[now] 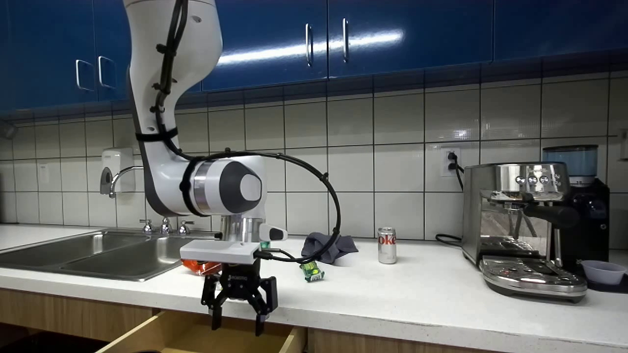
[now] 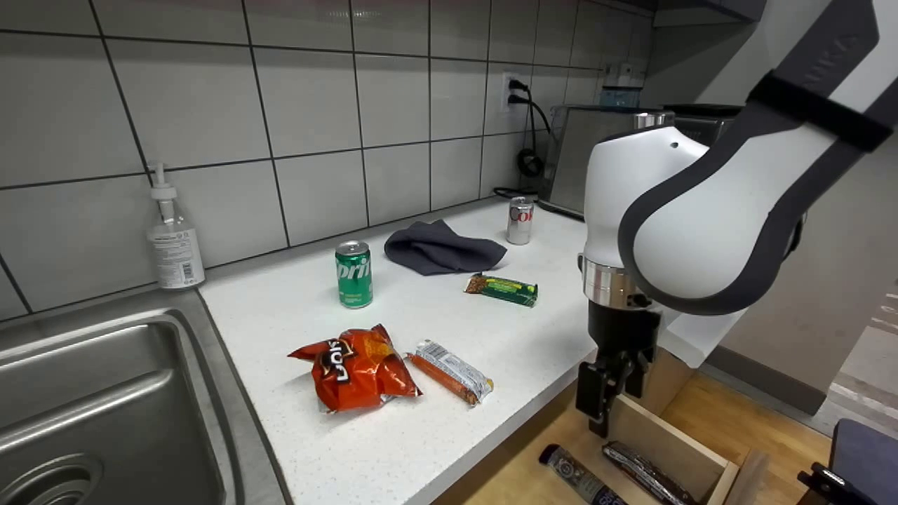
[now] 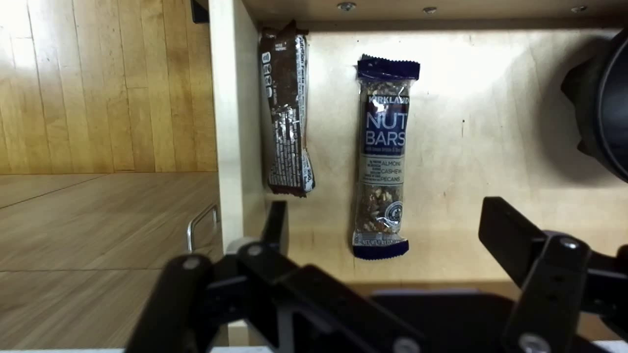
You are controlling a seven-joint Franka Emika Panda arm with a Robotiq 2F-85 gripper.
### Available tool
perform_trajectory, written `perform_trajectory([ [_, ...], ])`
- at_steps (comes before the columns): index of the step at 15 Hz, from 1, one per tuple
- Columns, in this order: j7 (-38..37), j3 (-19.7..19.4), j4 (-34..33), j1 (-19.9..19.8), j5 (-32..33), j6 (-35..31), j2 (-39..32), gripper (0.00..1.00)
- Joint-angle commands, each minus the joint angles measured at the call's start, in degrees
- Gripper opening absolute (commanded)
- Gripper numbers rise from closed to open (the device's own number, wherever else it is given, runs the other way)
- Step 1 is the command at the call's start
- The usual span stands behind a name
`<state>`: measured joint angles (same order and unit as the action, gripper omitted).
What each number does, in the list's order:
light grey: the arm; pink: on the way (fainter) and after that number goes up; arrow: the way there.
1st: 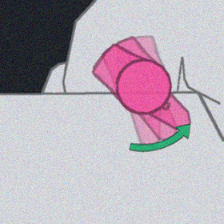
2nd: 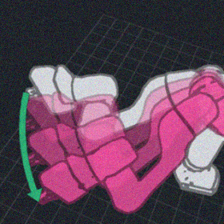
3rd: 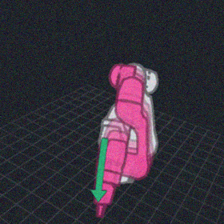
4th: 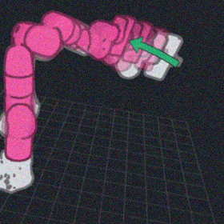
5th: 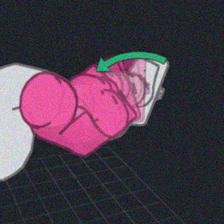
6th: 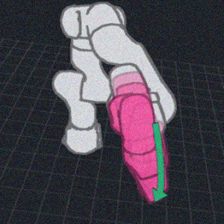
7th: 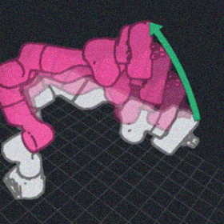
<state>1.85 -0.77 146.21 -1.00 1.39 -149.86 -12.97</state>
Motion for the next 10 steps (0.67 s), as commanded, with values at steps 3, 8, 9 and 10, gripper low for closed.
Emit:
perform_trajectory([
  [3,3.4,0.5,0.7,-1.5,-4.0,2.2,5.4,1.00],
  [8,5.3,-0.2,-1.0,-1.9,-4.3,5.2,7.8,1.00],
  [9,5.4,-0.4,-1.4,-1.9,-4.0,5.5,8.1,1.00],
  [10,5.5,-0.6,-2.0,-1.9,-3.5,5.8,8.1,1.00],
])
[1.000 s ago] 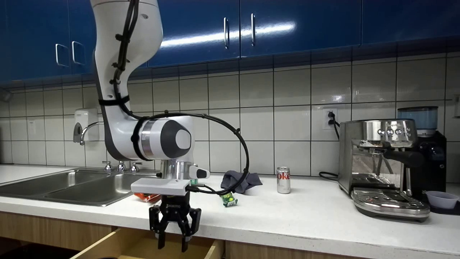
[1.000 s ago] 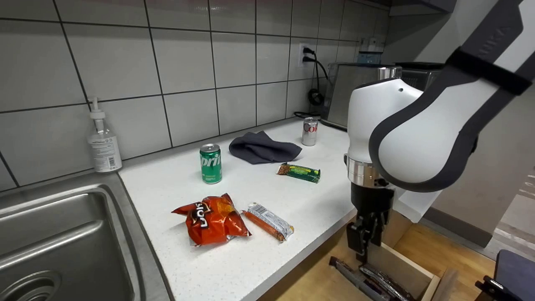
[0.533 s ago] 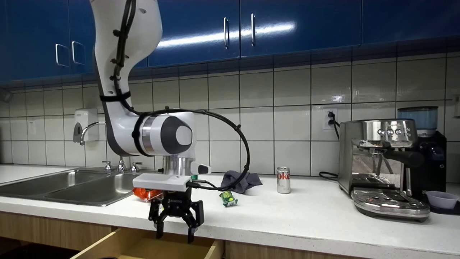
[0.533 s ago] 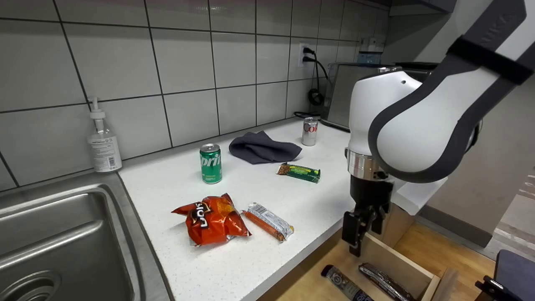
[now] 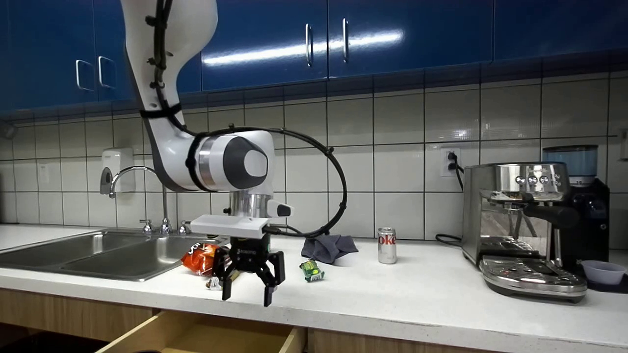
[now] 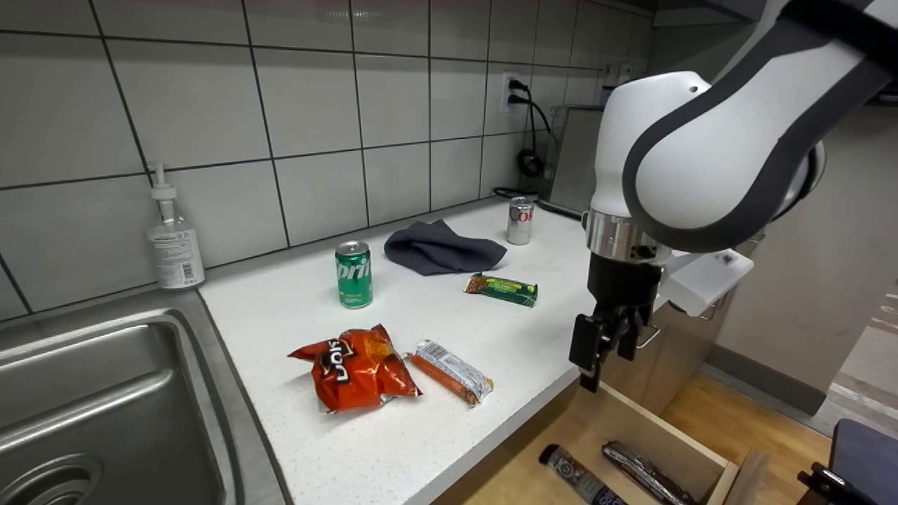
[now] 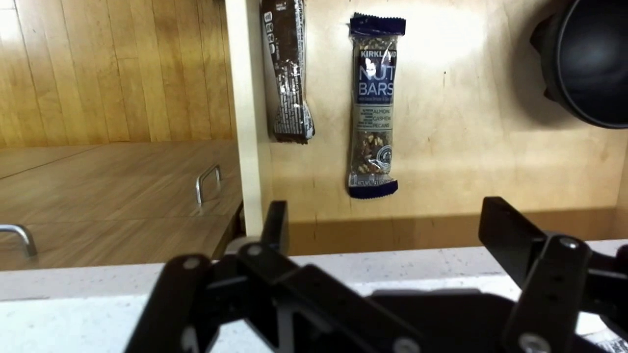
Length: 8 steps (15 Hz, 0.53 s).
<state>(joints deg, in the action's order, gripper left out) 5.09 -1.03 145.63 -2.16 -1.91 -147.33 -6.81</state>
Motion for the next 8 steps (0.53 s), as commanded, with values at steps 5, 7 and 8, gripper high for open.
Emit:
perform_trajectory([
  [5,2.2,-1.7,-5.6,-0.5,3.9,3.3,0.4,1.00],
  [7,1.9,-2.2,-7.1,-0.5,6.1,2.8,-0.3,1.00],
  [8,1.8,-2.4,-7.9,-0.6,7.2,2.7,-0.7,1.00],
])
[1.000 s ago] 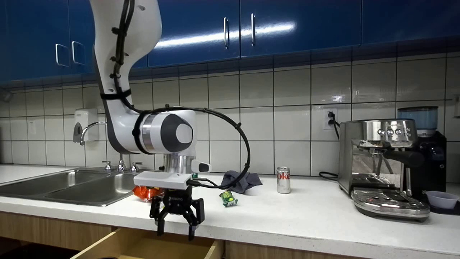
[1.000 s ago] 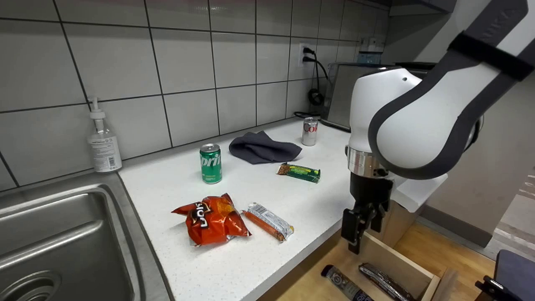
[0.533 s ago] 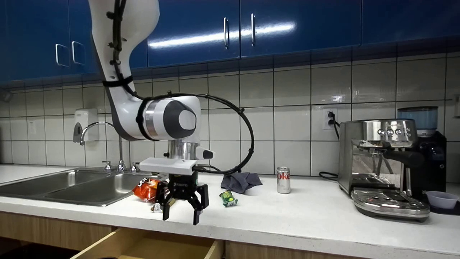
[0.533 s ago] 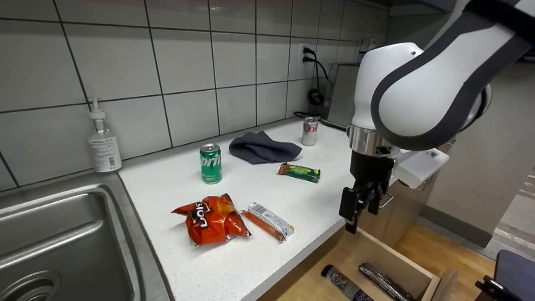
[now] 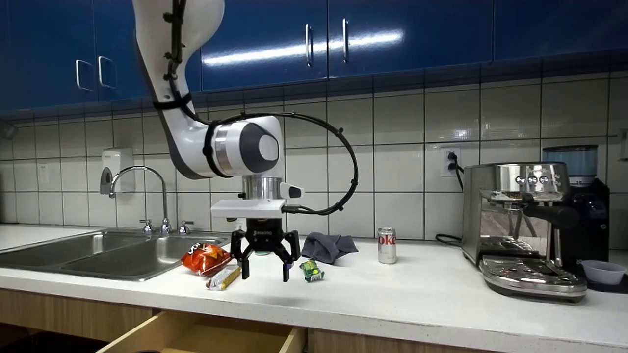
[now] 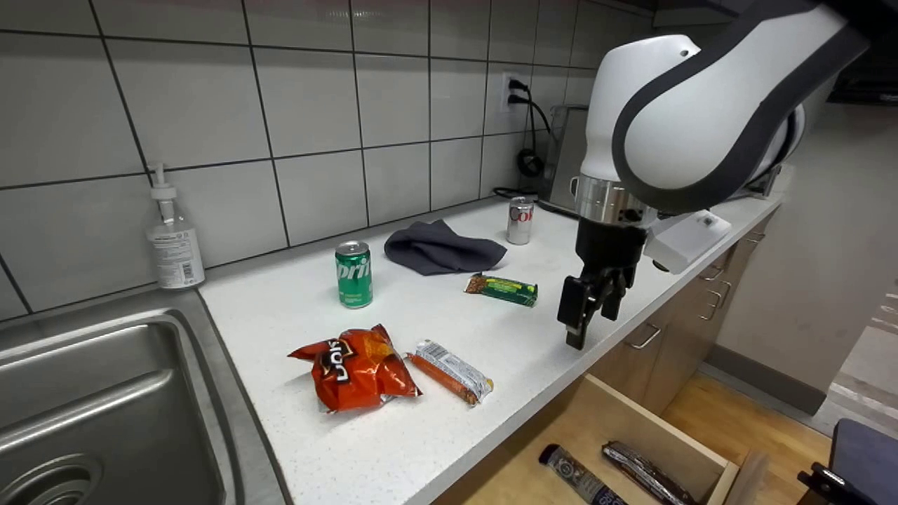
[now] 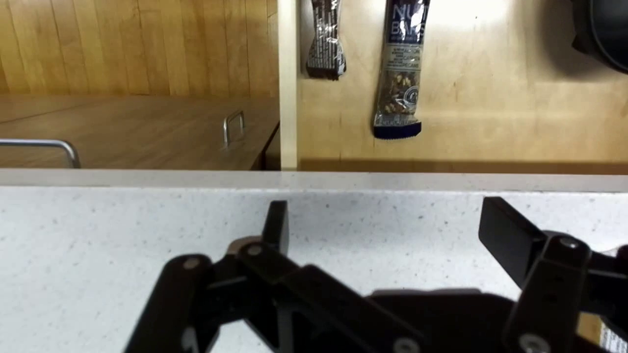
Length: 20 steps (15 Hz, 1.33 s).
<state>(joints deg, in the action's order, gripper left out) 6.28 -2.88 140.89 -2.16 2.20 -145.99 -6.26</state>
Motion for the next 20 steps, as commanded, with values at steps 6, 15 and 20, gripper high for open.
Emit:
perform_trajectory([
  [6,6.1,-1.5,-9.0,-1.4,6.3,2.0,-5.2,1.00],
  [15,18.8,-0.5,-20.5,-5.3,5.2,2.1,-14.0,1.00],
  [20,23.0,0.6,-26.0,-6.1,5.3,2.9,-18.4,1.00],
])
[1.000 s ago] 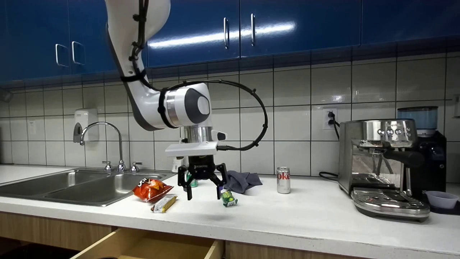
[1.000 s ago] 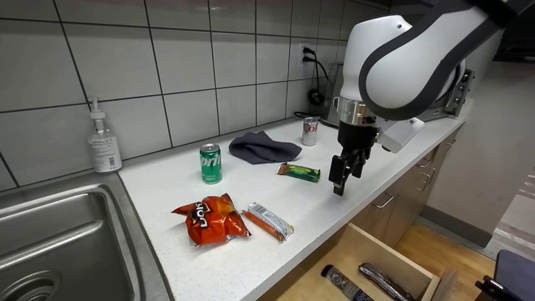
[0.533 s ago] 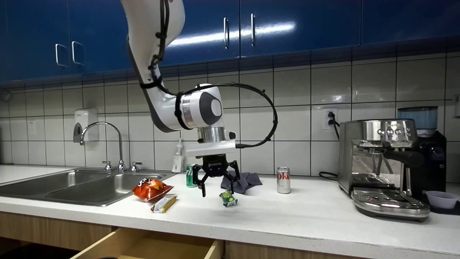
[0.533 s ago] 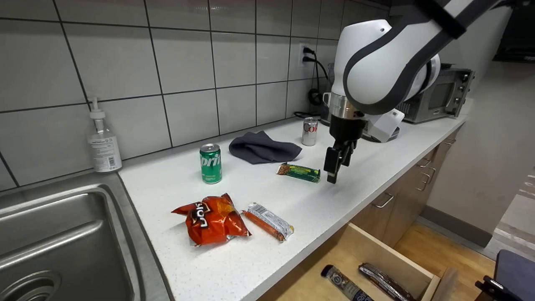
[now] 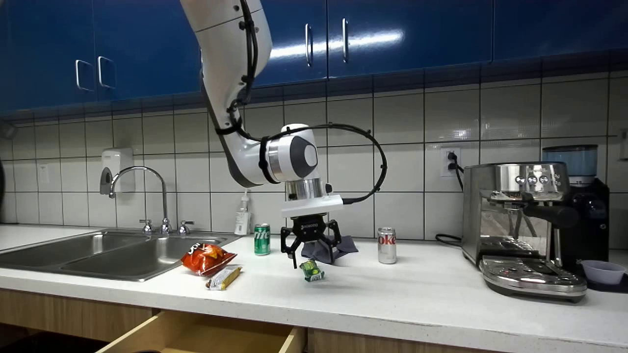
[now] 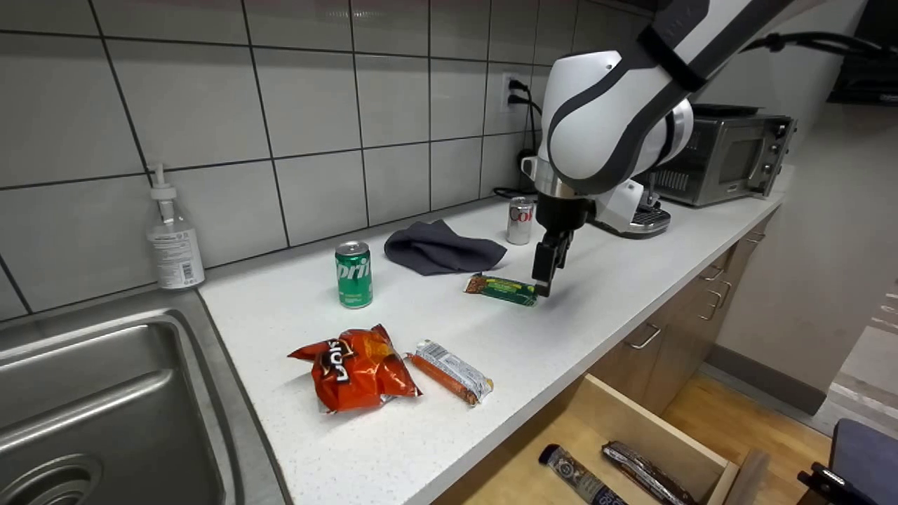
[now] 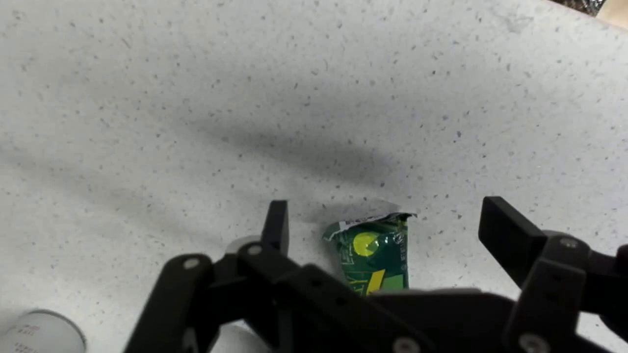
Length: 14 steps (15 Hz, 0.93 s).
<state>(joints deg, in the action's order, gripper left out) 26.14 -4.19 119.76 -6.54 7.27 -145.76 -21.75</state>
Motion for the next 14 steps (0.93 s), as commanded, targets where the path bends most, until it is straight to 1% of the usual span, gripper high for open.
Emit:
perform_trajectory([
  [1,3.6,2.2,-5.8,-1.8,0.0,2.9,-3.6,1.00],
  [6,5.0,3.6,-10.3,-2.0,0.0,4.3,-6.9,1.00],
  [14,5.5,4.3,-16.8,-2.1,0.3,6.9,-12.4,1.00],
])
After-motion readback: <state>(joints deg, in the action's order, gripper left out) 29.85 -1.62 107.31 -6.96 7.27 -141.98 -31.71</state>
